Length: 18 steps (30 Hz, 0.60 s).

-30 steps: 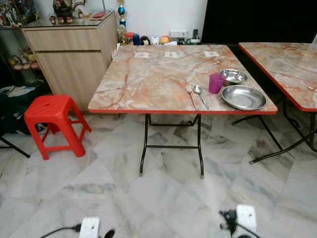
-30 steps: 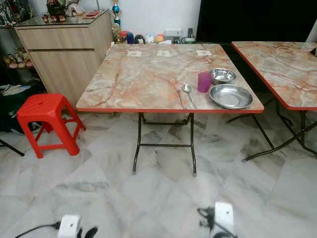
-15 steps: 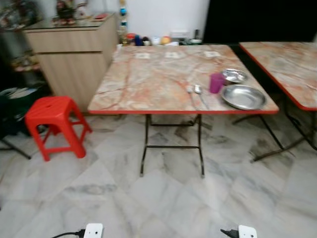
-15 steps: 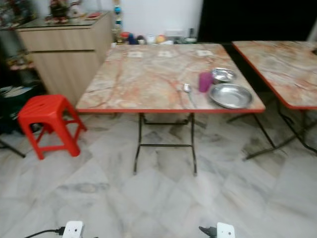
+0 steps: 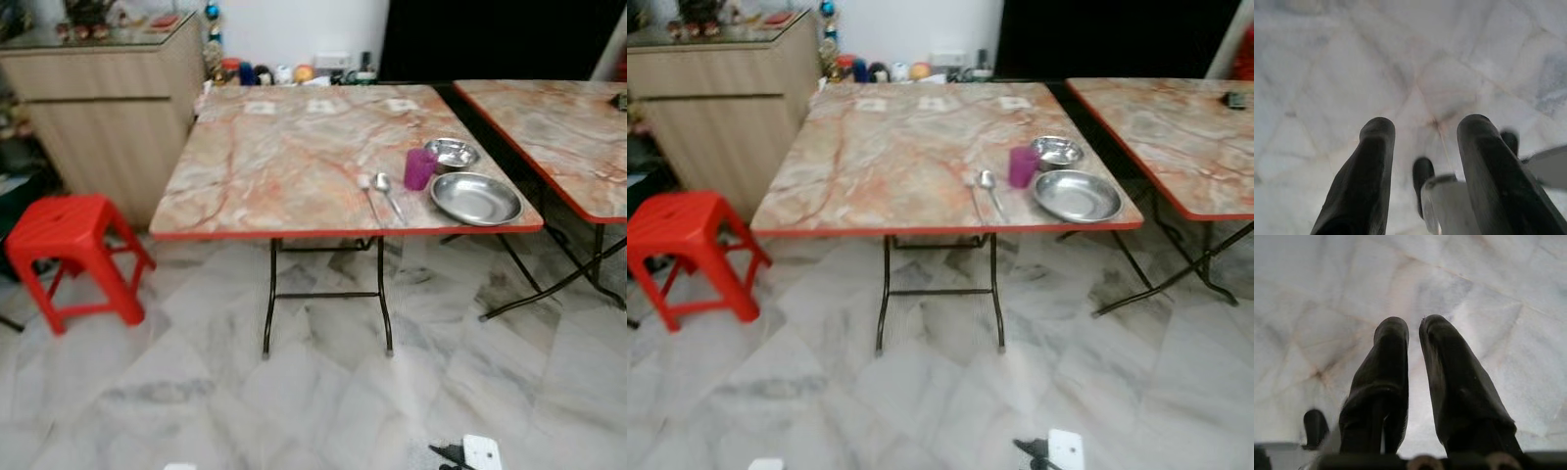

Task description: Setting the table

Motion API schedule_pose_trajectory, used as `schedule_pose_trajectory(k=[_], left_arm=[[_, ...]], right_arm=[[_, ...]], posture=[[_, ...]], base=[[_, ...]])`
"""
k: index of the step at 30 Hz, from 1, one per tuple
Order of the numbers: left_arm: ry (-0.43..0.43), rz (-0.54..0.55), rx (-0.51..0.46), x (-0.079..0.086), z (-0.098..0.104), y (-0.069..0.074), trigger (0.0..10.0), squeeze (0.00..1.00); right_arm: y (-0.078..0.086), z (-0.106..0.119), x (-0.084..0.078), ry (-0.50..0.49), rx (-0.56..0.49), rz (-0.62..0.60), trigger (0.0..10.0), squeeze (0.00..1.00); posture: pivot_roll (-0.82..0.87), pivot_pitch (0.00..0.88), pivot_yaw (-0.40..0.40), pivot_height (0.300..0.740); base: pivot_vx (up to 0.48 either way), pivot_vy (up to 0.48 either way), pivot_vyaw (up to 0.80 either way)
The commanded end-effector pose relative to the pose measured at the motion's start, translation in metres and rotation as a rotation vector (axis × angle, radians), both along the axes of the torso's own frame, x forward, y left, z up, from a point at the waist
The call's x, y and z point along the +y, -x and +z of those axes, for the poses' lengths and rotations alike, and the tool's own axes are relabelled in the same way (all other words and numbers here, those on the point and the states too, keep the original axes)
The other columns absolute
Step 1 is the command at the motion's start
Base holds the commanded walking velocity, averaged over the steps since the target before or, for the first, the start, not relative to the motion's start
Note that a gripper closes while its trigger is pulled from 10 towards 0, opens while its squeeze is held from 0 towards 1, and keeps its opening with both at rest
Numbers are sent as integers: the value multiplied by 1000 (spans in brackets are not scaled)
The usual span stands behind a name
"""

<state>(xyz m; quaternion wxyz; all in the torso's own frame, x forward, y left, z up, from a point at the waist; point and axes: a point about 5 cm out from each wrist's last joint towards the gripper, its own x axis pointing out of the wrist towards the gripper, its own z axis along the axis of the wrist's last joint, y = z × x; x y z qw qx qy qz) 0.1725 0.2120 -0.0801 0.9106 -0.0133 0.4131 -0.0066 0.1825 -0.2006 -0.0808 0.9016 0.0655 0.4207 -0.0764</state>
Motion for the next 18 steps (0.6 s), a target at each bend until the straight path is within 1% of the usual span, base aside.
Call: schedule_pose_trajectory(k=[1,7,18], left_arm=[[23,-18,7,-10,-2,0,10000,0],[25,-20,7,-11,-2,0,10000,0],[33,-20,28,-15,-5,4,10000,0]], right_arm=[[4,-1,-8,23,17,-7,10000,0],[3,-1,-6,24,19,-4,10000,0],[1,0,-4,20,13,13,10000,0]], posture=[[-19,85,-18,740],[-19,86,-17,740],[-18,85,-16,740]], base=[[330,0,0],[331,0,0],[330,0,0]])
